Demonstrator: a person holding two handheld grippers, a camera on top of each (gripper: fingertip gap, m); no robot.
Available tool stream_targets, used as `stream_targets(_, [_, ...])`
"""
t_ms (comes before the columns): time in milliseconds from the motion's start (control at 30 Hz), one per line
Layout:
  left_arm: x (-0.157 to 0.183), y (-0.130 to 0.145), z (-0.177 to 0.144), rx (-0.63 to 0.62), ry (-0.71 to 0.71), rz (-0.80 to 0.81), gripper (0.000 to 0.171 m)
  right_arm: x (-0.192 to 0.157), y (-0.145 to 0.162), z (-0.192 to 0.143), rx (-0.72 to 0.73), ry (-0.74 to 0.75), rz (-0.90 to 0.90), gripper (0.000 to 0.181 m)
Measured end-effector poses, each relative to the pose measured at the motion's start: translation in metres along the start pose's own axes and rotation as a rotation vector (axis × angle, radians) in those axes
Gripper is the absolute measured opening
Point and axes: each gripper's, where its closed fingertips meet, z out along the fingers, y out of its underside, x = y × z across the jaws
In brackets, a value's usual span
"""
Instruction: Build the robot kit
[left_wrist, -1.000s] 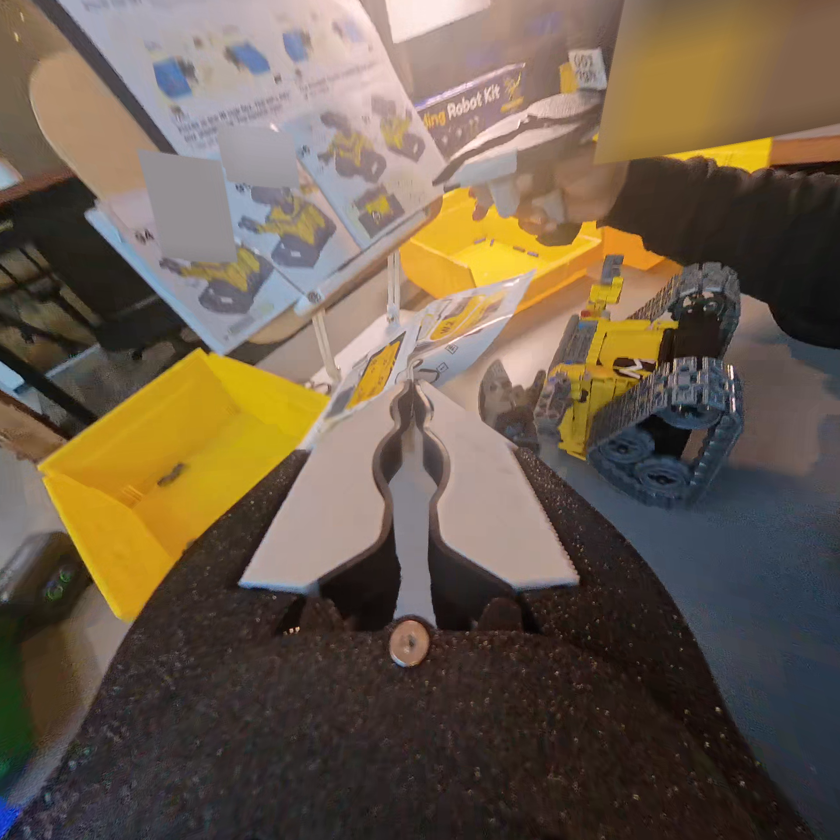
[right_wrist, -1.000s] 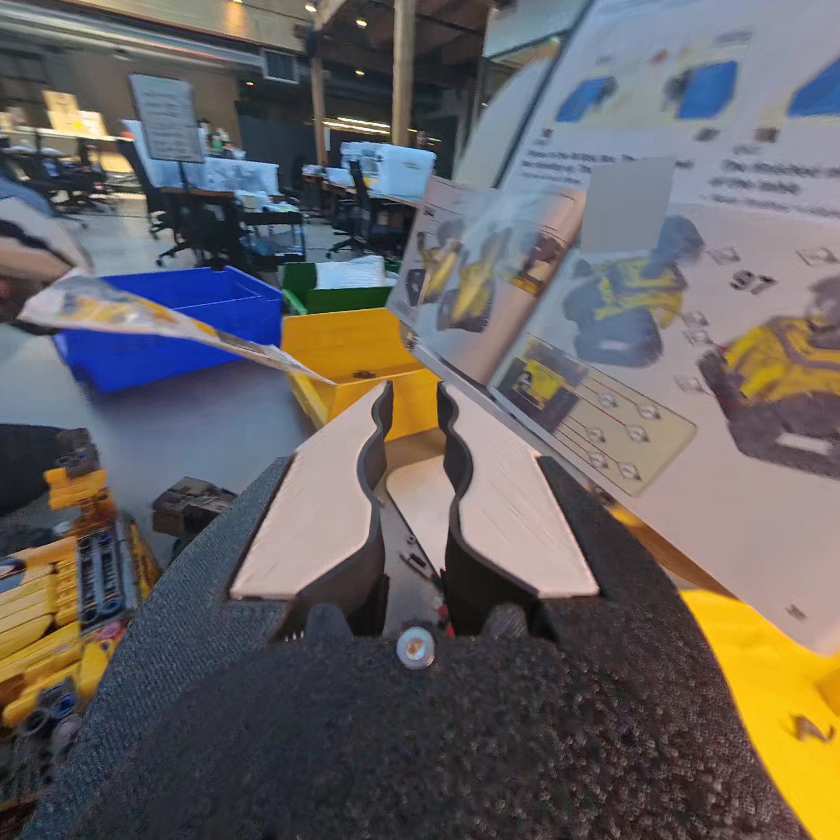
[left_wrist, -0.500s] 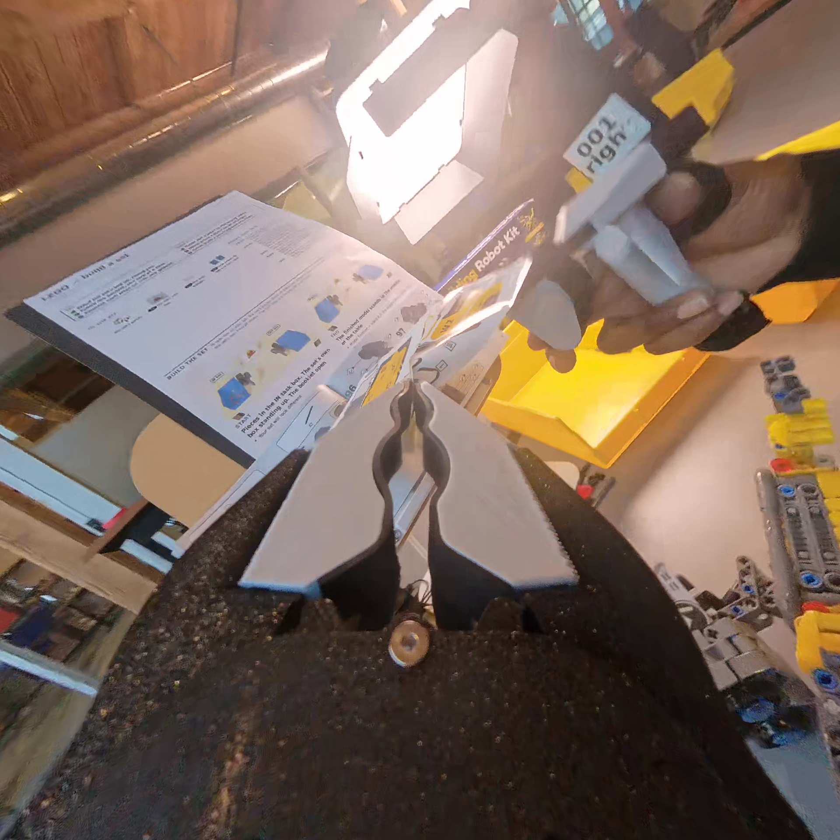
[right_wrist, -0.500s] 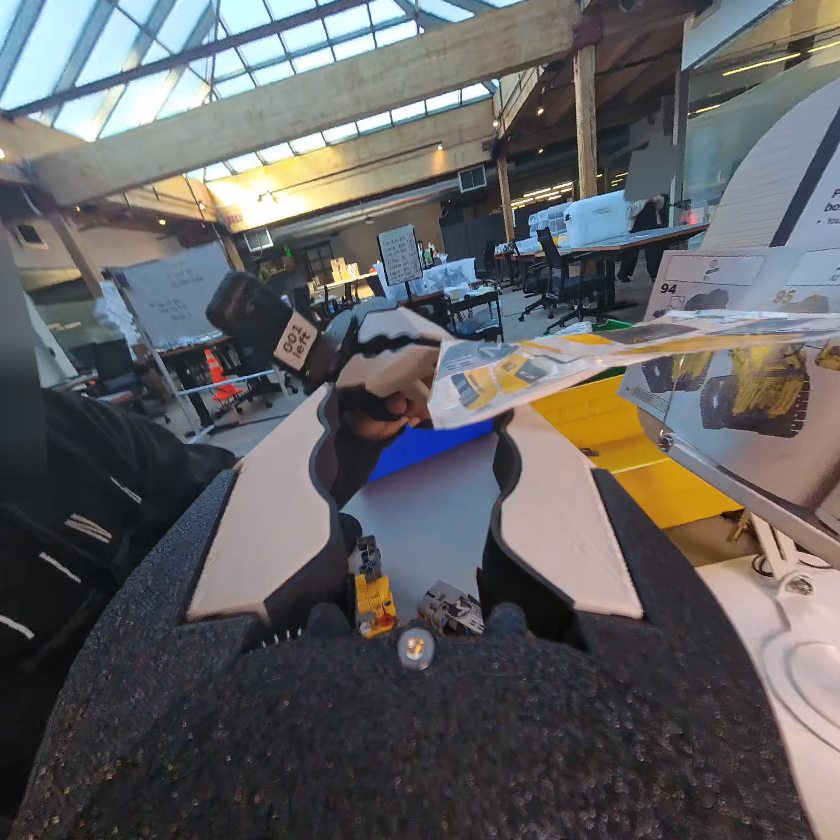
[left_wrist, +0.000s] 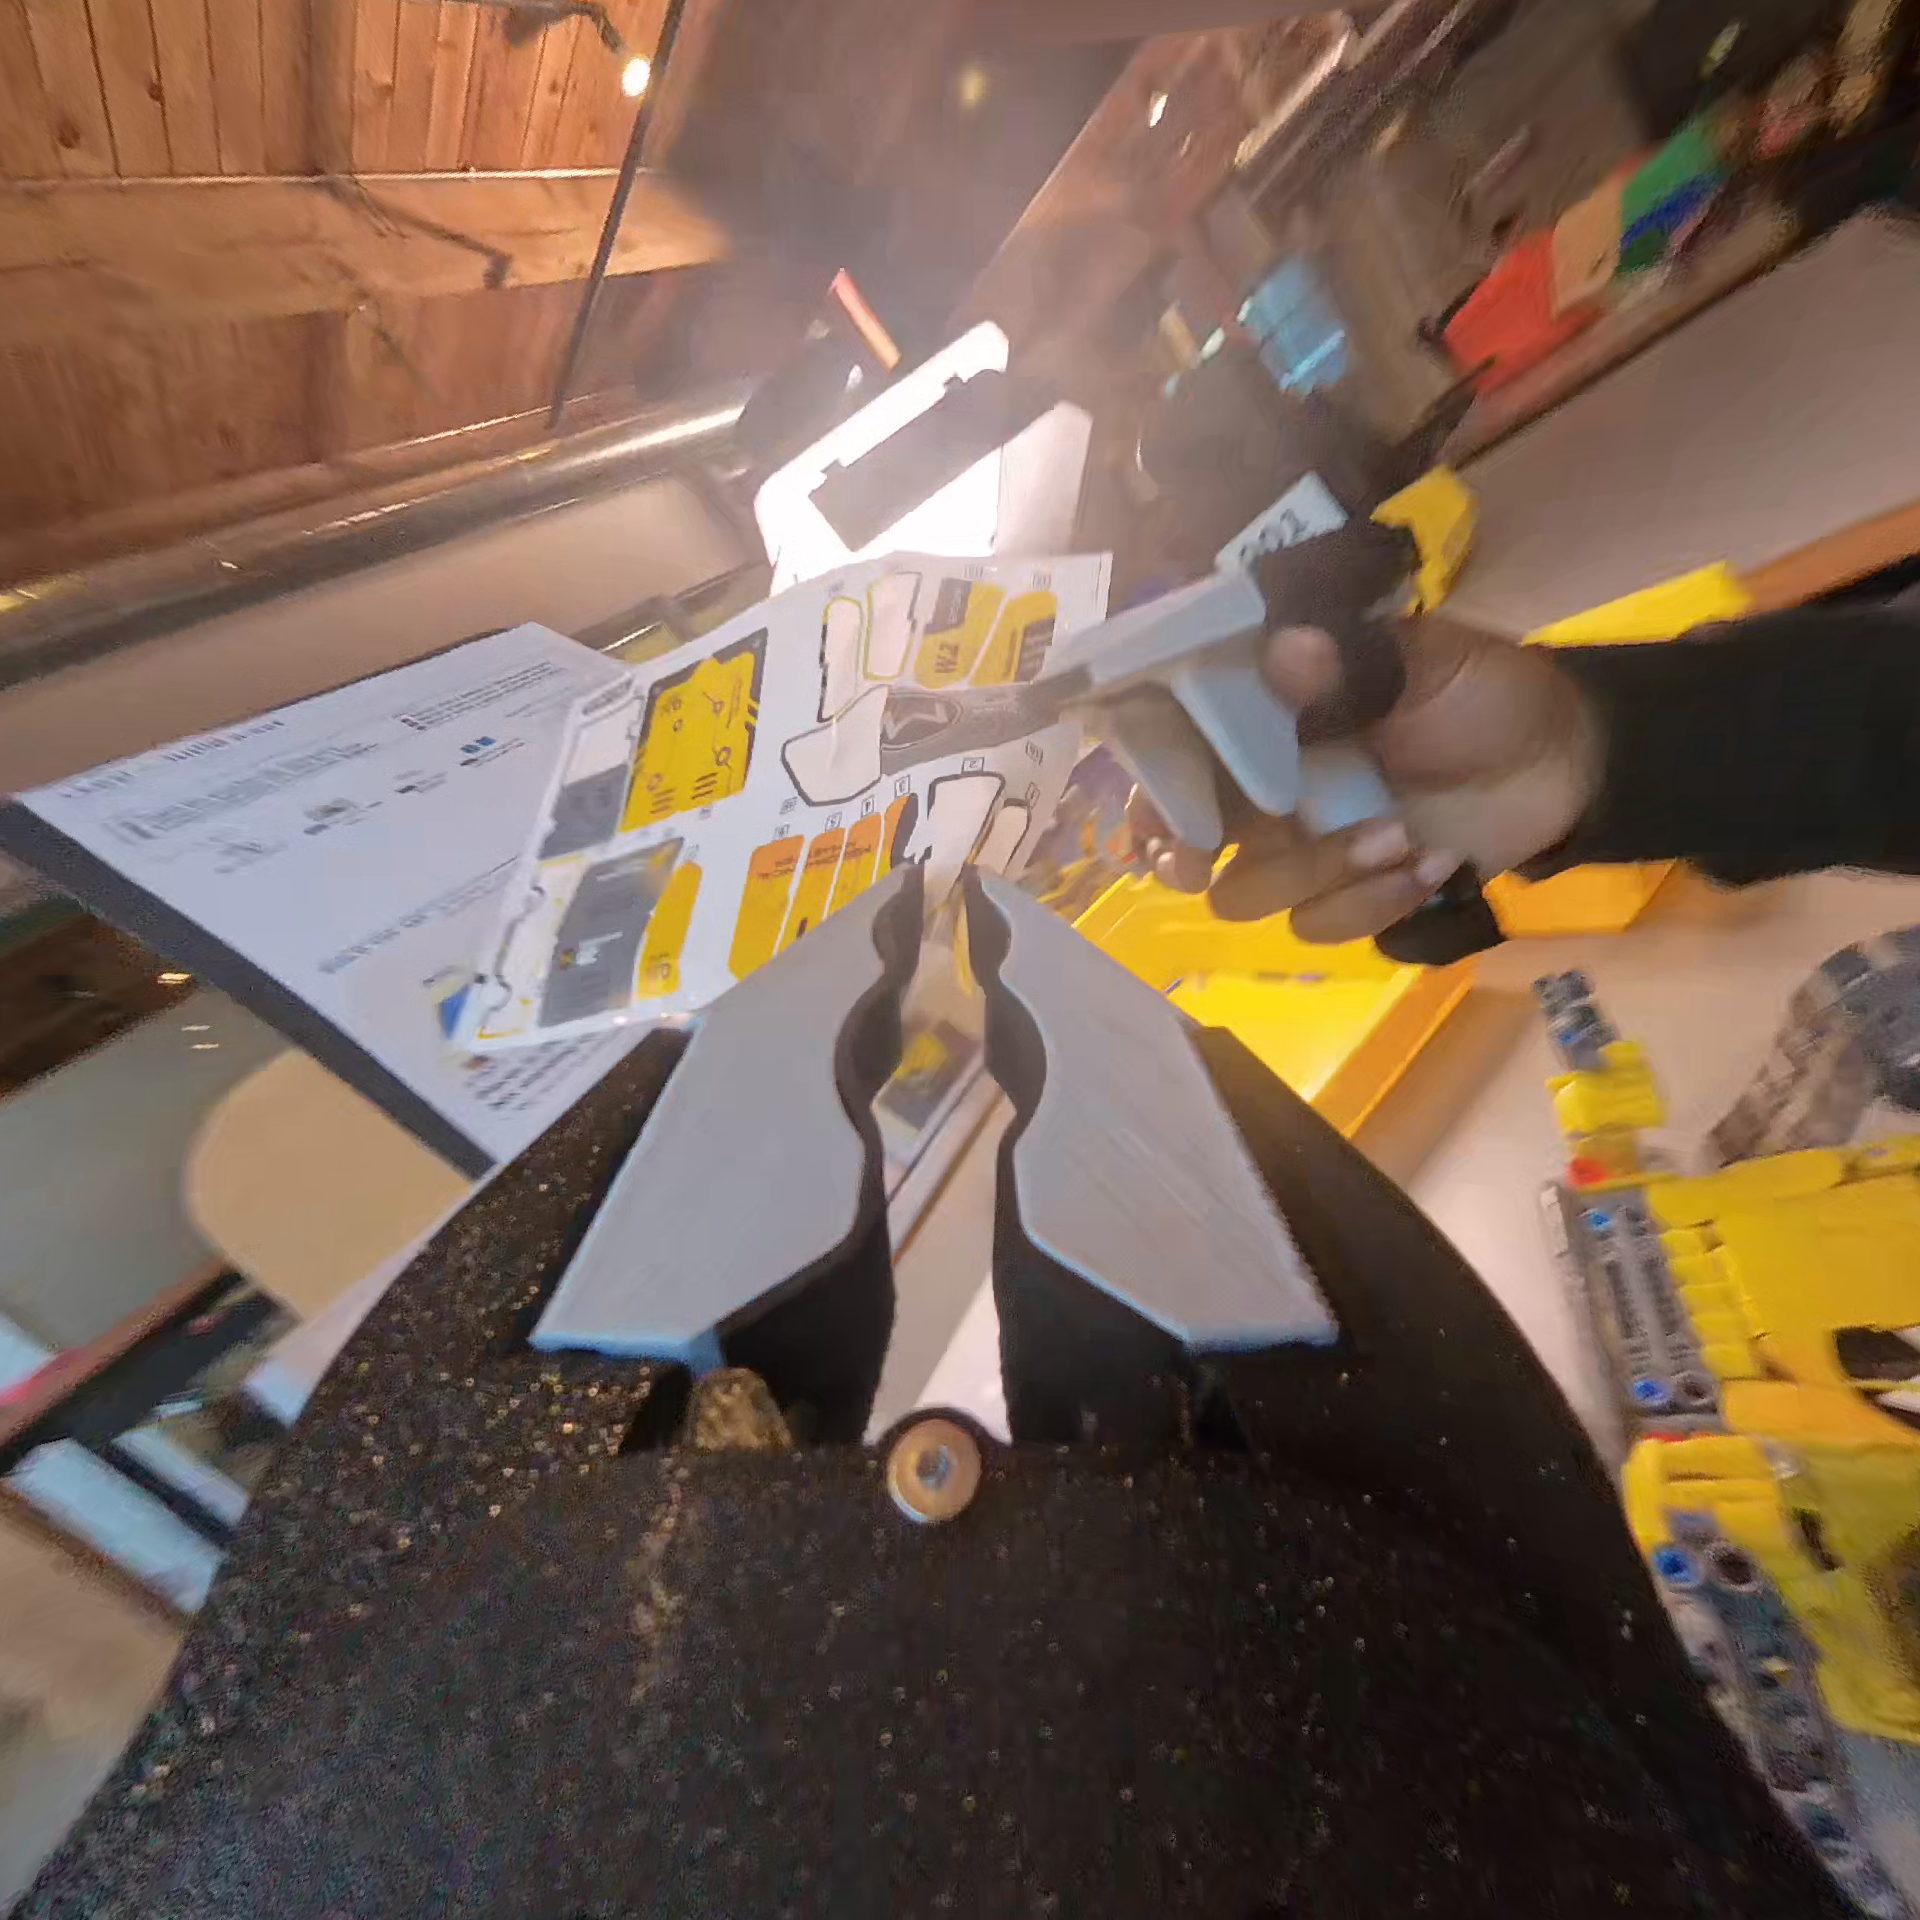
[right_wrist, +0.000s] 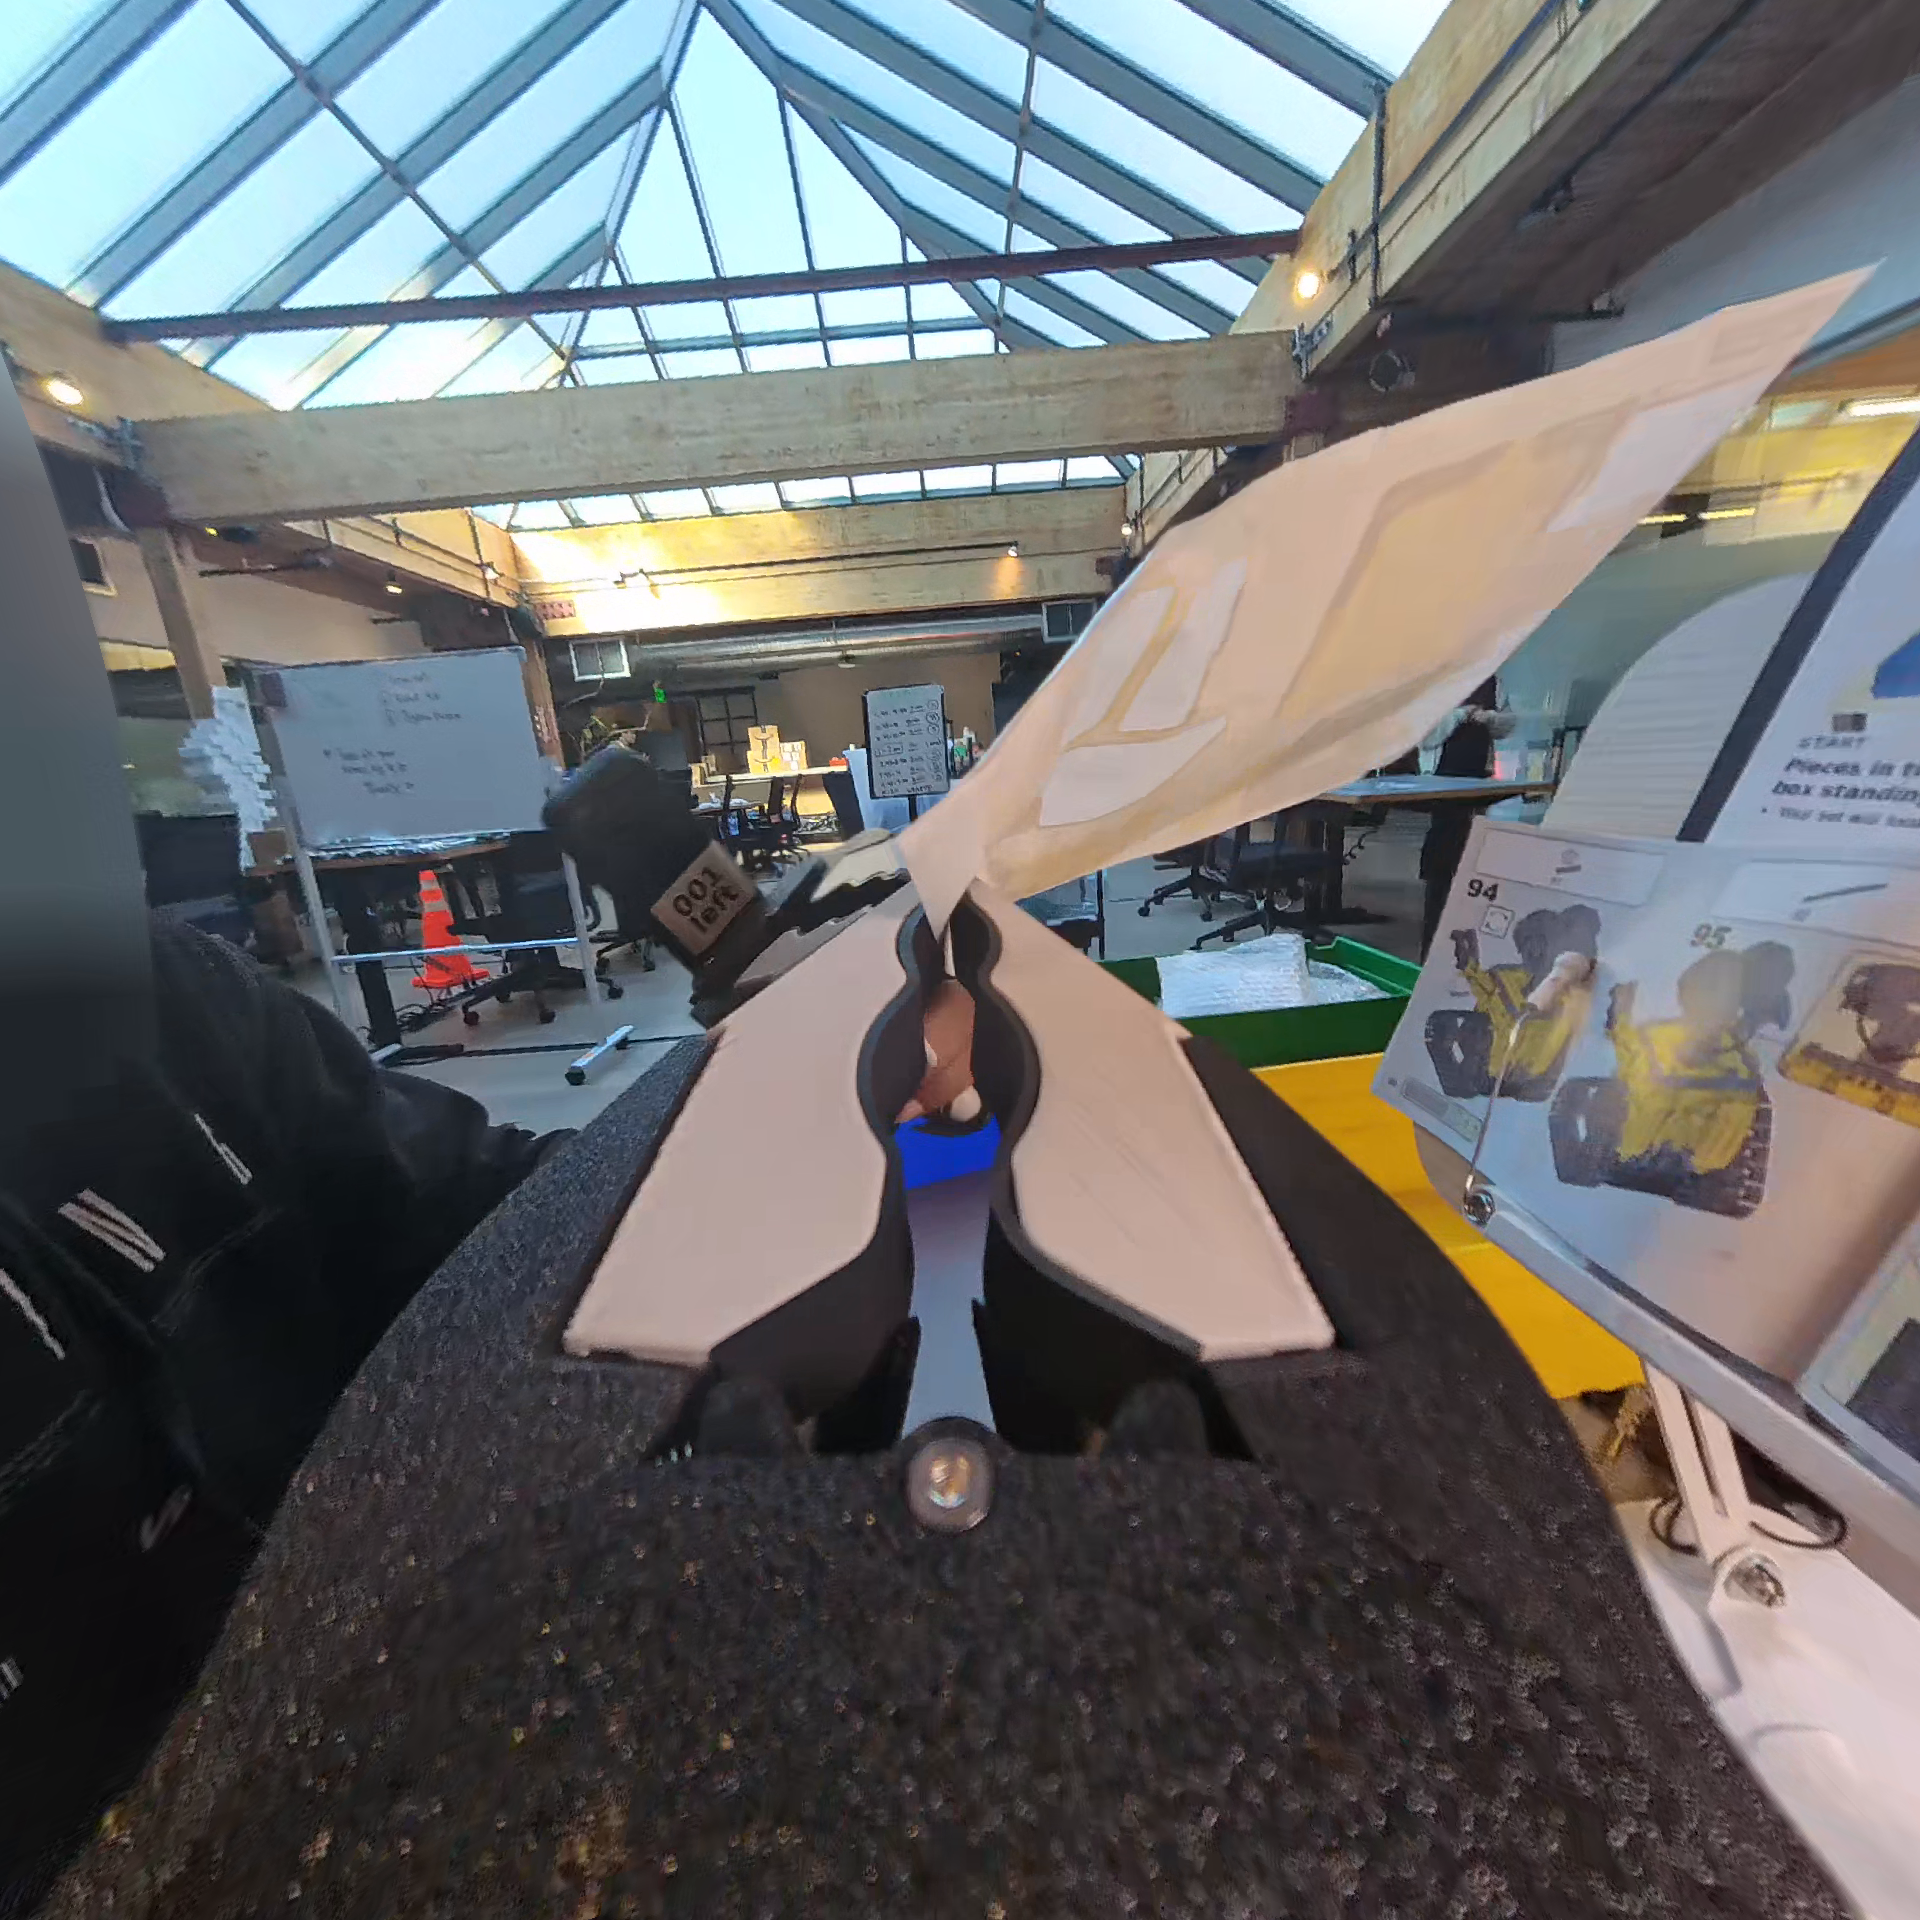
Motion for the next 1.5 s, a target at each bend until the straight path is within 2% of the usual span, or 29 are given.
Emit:
stream_targets(100, [-0.018,-0.006,-0.010,0.144,0.074,-0.383,0.032,-0.004,-0.011,-0.008,0.069,-0.037,-0.044,0.000])
stream_targets(167, [-0.035,-0.002,-0.015,0.214,0.110,-0.687,0.040,-0.006,-0.024,-0.017,0.141,-0.064,-0.067,0.000])
stream_targets(267, [-0.016,-0.010,-0.009,0.284,0.379,-1.058,0.053,-0.007,-0.029,-0.023,0.172,-0.079,-0.090,0.000])
stream_targets(333, [-0.002,-0.024,-0.003,0.327,0.483,-1.160,0.056,-0.010,-0.018,-0.018,0.143,-0.107,-0.084,0.000])
stream_targets(367, [0.001,-0.030,-0.002,0.343,0.505,-1.174,0.053,-0.010,-0.011,-0.014,0.120,-0.117,-0.074,0.000])
stream_targets(433, [0.004,-0.029,0.001,0.304,0.474,-1.146,0.022,-0.009,0.001,-0.009,0.088,-0.120,-0.068,0.000])
stream_targets(467, [0.004,-0.026,0.001,0.272,0.445,-1.104,0.012,-0.007,0.003,-0.009,0.087,-0.115,-0.060,0.000])
stream_targets(533, [0.001,-0.023,-0.002,0.241,0.409,-1.029,0.001,0.001,0.003,-0.011,0.093,-0.087,-0.032,0.000])
stream_targets(767, [0.000,-0.022,-0.002,0.202,0.372,-0.952,0.000,0.018,0.004,-0.009,0.094,-0.022,0.107,0.000])
stream_targets(867, [0.004,-0.024,-0.003,0.197,0.379,-0.901,0.011,0.020,0.001,-0.009,0.132,-0.021,0.169,0.000])
stream_targets(933, [0.008,-0.025,-0.002,0.177,0.366,-0.851,0.011,0.019,-0.001,-0.008,0.151,-0.030,0.187,0.000])
stream_targets(1033, [0.004,-0.024,0.001,0.154,0.289,-0.767,0.001,0.016,0.000,-0.007,0.151,-0.036,0.176,0.000])
stream_targets(1167, [0.001,-0.026,-0.002,0.172,0.306,-0.814,0.005,0.005,0.000,-0.007,0.155,-0.104,0.145,0.000])
stream_targets(1267, [0.002,-0.026,-0.003,0.173,0.312,-0.804,0.000,0.000,0.001,-0.008,0.155,-0.135,0.109,0.000])
stream_targets(1433, [0.005,-0.028,-0.004,0.163,0.311,-0.730,0.000,-0.001,0.010,-0.009,0.107,-0.169,0.113,0.000])
stream_targets(1500, [0.007,-0.020,-0.002,0.107,0.288,-0.658,0.000,0.009,0.017,-0.009,0.062,-0.133,0.152,0.000])
